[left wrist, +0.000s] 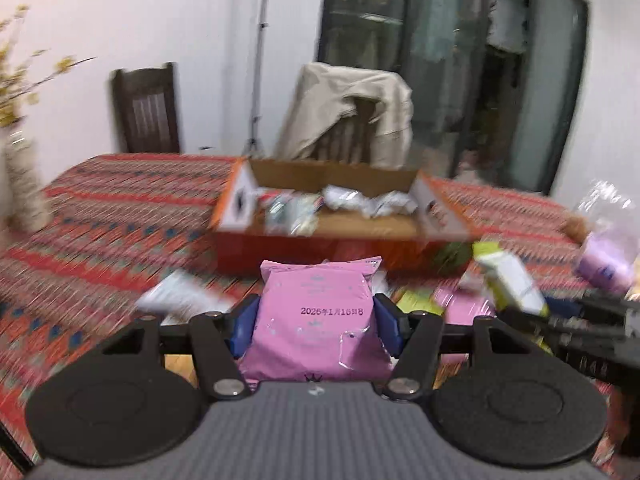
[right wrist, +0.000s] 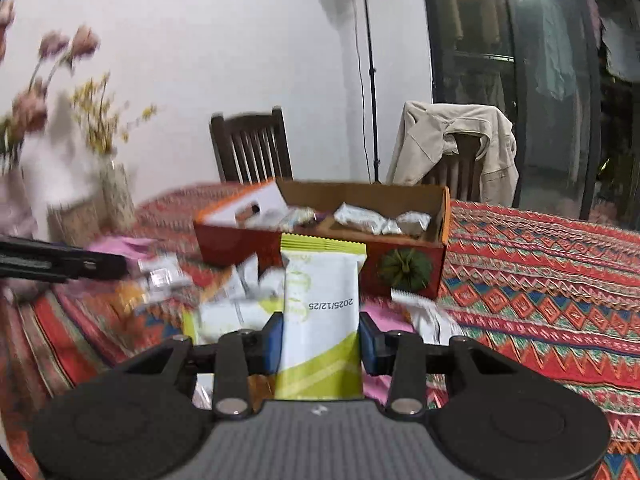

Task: Organize snacks
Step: 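Drop both packets into the orange box by opening both tools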

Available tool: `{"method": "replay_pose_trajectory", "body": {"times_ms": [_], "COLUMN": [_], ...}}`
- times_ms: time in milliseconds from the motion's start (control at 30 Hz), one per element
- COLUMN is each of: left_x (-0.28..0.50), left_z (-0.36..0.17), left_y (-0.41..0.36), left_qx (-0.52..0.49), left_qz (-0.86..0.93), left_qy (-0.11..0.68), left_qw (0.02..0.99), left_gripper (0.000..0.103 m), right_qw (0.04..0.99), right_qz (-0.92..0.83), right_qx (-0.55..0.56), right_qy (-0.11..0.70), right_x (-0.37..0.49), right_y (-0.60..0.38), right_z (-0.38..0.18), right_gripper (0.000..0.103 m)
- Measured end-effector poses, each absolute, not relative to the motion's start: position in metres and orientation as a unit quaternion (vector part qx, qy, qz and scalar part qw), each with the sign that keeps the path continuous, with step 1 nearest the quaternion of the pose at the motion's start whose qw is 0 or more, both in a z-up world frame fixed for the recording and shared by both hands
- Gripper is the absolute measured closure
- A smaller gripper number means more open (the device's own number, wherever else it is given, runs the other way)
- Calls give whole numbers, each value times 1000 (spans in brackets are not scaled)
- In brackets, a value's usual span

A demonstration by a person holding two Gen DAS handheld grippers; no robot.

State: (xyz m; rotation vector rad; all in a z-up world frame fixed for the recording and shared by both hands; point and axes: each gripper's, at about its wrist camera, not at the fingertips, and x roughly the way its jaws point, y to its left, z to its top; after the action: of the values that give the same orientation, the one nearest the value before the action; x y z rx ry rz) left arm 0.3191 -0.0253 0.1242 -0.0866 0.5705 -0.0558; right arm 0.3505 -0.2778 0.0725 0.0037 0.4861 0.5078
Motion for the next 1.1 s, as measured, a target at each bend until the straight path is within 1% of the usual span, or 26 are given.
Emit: {"method": "replay_pose_trajectory", "body": {"times_ms": [167,233,300,433,567,600,633,667,700,733,800,867,933,1000,1100], "left_x": [420,467,515,597,652,660,666,670,672,672,667,654,637,614,565], "left_z": [143,145,142,124,97,90,86,83,81,81,86,99,115,134,162], "left_y": [-27,-28,-25,-16,-9,-8,-9,-8,-6,-2,9,21,34,48,66], "left_qx": [-42,-44,-42,-45,-84,-84,-83,-81,-79,-77,-76,-75,-67,-64,-51], "left_qz": [-66,-71,-58,-44,-46,-47,-45,-42,-40,-43,-50,-61,-58,-57,-57], "left_qy": [282,295,307,334,380,384,386,387,385,382,377,361,347,332,308], "left_qw": [956,952,949,940,920,918,917,918,919,920,922,927,934,939,948], "left_gripper": [41,41,41,41,41,37,33,24,24,23,21,19,19,16,13], "right_qw": [947,951,949,947,939,937,936,934,934,935,937,940,943,947,953], "right_qz": [243,228,215,165,119,109,103,98,91,84,77,80,82,81,79], "right_qx": [8,17,25,-3,-39,-53,-64,-76,-89,-96,-95,-82,-70,-61,-46], "right_qy": [208,211,230,274,321,327,331,334,333,330,327,320,314,306,289], "right_x": [385,422,464,547,601,609,613,617,620,622,626,624,617,606,580], "right_y": [-271,-266,-261,-241,-220,-214,-209,-205,-199,-196,-194,-196,-200,-203,-211], "right_z": [107,118,121,111,83,77,73,70,67,66,68,74,85,98,123], "right_gripper": [66,66,66,66,66,66,64,64,61,54,47,46,41,39,38]}}
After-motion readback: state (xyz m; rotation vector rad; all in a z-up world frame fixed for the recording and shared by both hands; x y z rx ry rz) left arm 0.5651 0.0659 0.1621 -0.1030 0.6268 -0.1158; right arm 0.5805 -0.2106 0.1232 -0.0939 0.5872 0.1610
